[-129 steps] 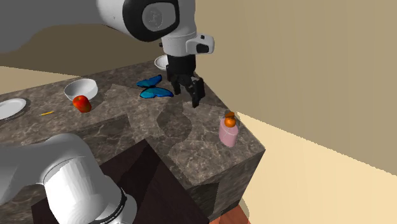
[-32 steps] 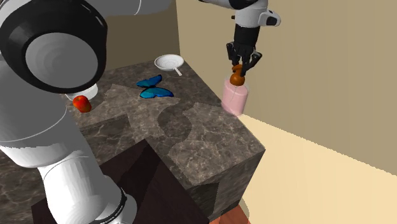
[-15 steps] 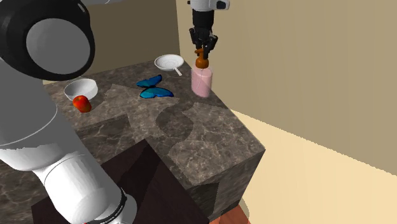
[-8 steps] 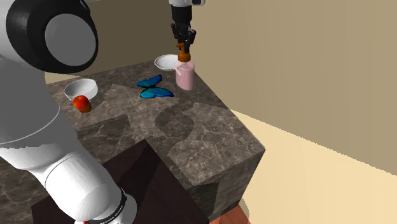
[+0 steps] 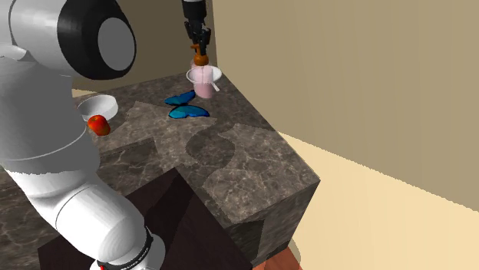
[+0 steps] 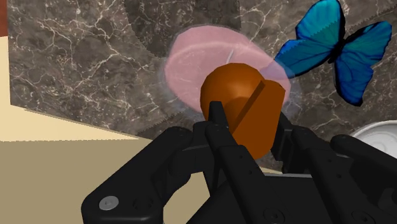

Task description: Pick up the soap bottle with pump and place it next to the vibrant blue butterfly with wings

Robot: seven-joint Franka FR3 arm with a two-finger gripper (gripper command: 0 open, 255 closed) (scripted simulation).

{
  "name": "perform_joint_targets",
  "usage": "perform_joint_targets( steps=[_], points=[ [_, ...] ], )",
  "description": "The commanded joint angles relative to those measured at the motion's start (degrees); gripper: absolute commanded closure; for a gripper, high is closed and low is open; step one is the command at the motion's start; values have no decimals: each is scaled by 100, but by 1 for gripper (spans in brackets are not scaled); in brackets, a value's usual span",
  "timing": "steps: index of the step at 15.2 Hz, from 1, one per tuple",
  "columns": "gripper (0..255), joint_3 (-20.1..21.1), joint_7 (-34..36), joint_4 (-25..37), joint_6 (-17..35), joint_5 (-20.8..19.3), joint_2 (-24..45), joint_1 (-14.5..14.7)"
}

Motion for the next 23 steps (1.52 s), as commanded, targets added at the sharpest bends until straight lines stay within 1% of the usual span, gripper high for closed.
perform_joint_targets(
  steps=[1,5,13,23],
  points=[
    [255,110,293,232,-50,-71,191,183],
    [255,285,807,868,-242,-249,669,566],
    [255,268,801,80,430,-212,549,511],
    [255,251,819,-693,1201,-221,548,477]
  ],
)
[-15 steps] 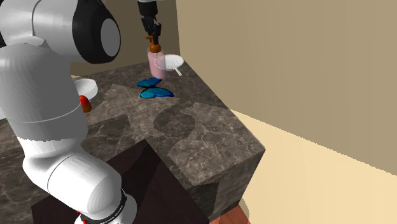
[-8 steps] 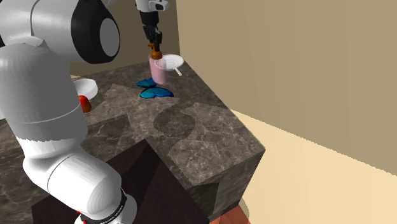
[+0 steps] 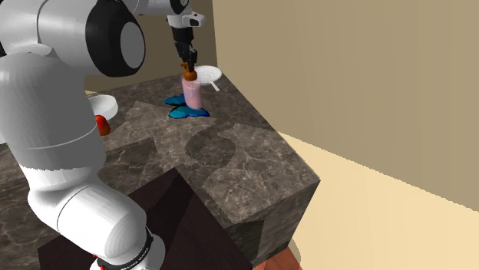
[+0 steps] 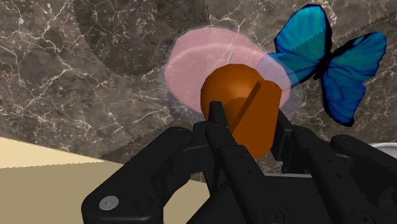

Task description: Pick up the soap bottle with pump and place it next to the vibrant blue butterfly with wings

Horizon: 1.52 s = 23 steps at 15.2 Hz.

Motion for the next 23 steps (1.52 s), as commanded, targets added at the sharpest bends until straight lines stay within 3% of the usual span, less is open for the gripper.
perform_joint_targets(
  steps=[1,23],
  points=[
    [255,-4,2,-146,156,-4,4,-6],
    [255,-79,141,-1225,1680,-207,476,16]
  ],
)
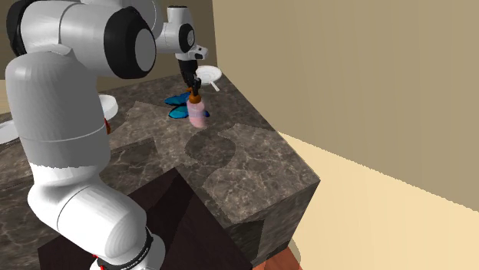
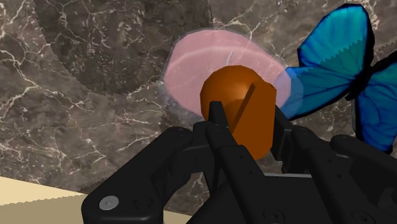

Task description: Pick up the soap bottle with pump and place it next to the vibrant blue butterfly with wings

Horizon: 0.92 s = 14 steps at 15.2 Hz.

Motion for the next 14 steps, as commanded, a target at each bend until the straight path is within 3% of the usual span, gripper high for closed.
perform_joint_targets(
  steps=[1,9,14],
  points=[
    [255,-15,7,-83,150,-28,65,-2],
    [255,-70,87,-293,643,-152,362,34],
    [255,-71,87,-293,643,-152,362,34]
  ],
)
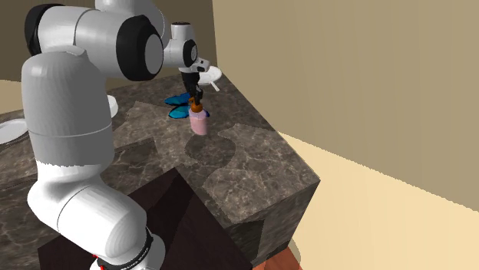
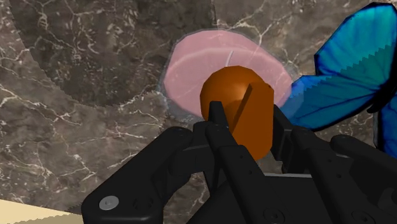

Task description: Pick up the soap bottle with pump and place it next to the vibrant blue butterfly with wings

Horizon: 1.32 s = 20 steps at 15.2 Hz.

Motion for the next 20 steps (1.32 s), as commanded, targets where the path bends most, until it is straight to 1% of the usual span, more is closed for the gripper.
perform_joint_targets(
  steps=[1,2,3,8,12,20],
  points=[
    [255,0,1,3,2,-1,1,1],
    [255,0,1,3,2,-1,1,1],
    [0,0,1,3,3,-1,2,1],
    [0,0,2,3,2,-1,2,1],
    [0,66,-92,276,-602,144,-346,-41],
    [0,65,-92,276,-602,144,-346,-40]
  ],
)
